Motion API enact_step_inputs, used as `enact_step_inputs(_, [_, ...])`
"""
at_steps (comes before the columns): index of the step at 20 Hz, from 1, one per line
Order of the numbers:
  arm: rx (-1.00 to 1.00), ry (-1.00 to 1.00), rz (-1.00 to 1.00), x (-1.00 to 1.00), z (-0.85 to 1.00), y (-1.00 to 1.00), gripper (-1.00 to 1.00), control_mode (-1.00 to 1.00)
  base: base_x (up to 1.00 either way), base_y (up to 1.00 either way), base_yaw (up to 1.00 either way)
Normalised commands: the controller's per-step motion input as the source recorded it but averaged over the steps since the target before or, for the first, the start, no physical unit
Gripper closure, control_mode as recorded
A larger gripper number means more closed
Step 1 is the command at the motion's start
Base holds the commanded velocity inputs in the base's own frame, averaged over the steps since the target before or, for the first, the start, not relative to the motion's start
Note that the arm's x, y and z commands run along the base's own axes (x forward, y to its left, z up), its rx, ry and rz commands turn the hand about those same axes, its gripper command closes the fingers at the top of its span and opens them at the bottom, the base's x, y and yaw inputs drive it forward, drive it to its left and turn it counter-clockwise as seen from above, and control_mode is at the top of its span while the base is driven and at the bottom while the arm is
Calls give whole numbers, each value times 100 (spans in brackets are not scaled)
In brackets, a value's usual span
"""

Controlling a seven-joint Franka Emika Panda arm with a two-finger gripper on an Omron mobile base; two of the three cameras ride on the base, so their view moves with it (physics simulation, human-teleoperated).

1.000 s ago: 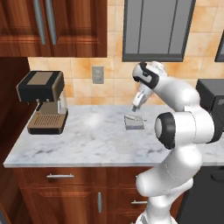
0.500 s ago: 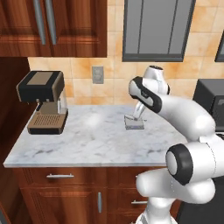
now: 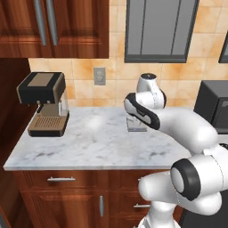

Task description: Take the fish from the fridge and place it on the digital scale on the counter by the fridge. Wait a few seconds for a reading, then move it to the plate on the dining counter.

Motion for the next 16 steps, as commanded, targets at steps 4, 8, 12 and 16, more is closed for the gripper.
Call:
enact_step_inputs(4, [-4,0,0,28,0,0,-100,-100,0,0,0])
enact_step_inputs(8, [0,-2,0,14,-3,-1,-100,-100,0,0,0])
enact_step_inputs(12, [0,-2,0,16,-1,-6,-100,-100,0,0,0])
enact_step_inputs(16, [0,-2,0,8,0,-11,-100,-100,0,0,0])
